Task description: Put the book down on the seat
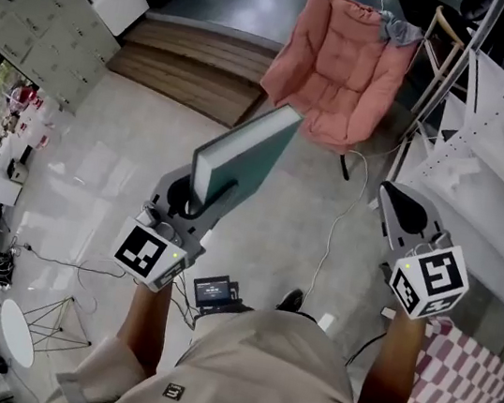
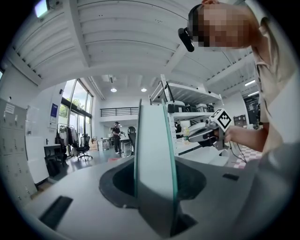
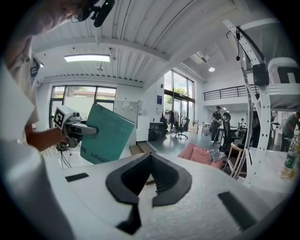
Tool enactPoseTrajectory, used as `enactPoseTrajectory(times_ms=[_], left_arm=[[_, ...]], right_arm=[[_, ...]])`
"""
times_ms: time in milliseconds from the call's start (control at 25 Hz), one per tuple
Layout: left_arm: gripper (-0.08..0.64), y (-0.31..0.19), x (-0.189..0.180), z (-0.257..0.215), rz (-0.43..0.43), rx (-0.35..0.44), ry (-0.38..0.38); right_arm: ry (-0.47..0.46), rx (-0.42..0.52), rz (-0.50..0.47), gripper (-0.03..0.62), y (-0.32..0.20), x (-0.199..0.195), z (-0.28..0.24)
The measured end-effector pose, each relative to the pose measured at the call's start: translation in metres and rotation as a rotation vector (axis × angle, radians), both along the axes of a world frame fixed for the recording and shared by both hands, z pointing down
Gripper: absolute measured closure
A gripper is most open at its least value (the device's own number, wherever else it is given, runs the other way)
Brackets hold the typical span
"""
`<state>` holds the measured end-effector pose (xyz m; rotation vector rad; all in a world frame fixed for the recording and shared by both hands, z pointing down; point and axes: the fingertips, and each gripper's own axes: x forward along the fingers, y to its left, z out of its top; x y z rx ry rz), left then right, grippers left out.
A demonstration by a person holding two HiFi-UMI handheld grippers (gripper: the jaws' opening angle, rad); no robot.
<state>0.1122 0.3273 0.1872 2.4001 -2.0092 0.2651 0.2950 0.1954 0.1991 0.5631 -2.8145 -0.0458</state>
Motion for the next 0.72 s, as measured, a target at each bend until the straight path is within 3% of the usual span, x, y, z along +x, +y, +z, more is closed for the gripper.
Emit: enactPoseTrajectory(times_ms=[360,480,720], left_arm=[[0.407,-0.041,0.016,0.005,0.034,-0.026,0.052],[0.407,-0.062,0.004,0.004,0.044,-0.005,0.038],[0.407,-0.133,-0.03,0.027,0.126,-0.001,0.092]], right_arm=[[-0.016,-0.026,0.009,0.6,-0.043,0.013,0.011],[-0.003,-0.031,0.031,0.6,-0.057,0.007,0.016],[0.036,-0.008,0.141,0.6,-0.106,0.0,0.022]])
